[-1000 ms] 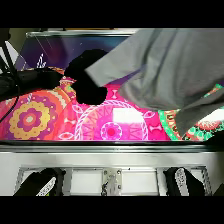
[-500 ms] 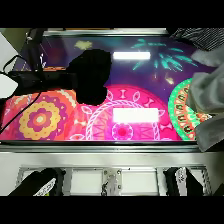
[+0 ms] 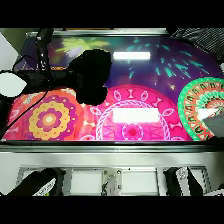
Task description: Fold the clothes and pants, and hang the long-sleeved shirts on hangers.
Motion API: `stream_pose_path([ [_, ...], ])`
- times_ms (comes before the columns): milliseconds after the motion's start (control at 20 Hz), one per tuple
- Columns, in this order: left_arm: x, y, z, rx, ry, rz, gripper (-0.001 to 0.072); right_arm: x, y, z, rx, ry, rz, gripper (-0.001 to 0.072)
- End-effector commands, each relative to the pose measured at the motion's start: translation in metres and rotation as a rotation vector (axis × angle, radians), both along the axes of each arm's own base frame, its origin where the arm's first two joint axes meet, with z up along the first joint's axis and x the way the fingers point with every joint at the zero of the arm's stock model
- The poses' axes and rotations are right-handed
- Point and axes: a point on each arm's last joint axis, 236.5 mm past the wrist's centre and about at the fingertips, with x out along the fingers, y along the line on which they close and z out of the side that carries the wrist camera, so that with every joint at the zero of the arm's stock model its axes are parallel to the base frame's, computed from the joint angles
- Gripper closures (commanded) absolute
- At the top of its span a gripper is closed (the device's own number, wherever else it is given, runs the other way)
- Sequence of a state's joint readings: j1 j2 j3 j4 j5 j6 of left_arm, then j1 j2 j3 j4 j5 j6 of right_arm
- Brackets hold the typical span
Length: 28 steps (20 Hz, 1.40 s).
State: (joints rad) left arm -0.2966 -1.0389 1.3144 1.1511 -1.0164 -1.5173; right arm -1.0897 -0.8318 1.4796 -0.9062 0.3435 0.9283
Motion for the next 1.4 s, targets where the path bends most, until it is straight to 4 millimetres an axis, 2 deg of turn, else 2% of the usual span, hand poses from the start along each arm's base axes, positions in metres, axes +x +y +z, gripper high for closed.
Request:
stream_pose_path([
  [0, 0.001, 0.0, 0.0, 0.0, -0.004, -0.001, 0.069, -0.009, 0.007, 0.019, -0.041, -0.013, -0.022, 0.0697],
  [250, 0.002, 0.0, 0.001, -0.002, -0.008, 0.001, 0.069, -0.015, 0.018, 0.027, -0.061, -0.024, -0.022, 0.0697],
  [700, 0.002, 0.0, 0.002, -0.003, -0.012, 0.003, 0.069, -0.018, 0.017, 0.024, -0.07, 0.011, -0.048, 0.0696],
  [850, 0.003, 0.0, 0.002, -0.004, -0.013, 0.003, 0.0691, -0.033, 0.002, 0.021, -0.036, -0.009, -0.095, 0.0697],
  [1150, 0.003, 0.0, 0.002, -0.004, -0.013, 0.004, 0.069, -0.078, -0.043, -0.006, 0.132, -0.073, -0.2, 0.0697],
  [1350, 0.002, 0.0, 0.002, -0.003, -0.011, 0.003, 0.0691, -0.082, -0.053, -0.013, 0.155, -0.072, -0.216, 0.0697],
])
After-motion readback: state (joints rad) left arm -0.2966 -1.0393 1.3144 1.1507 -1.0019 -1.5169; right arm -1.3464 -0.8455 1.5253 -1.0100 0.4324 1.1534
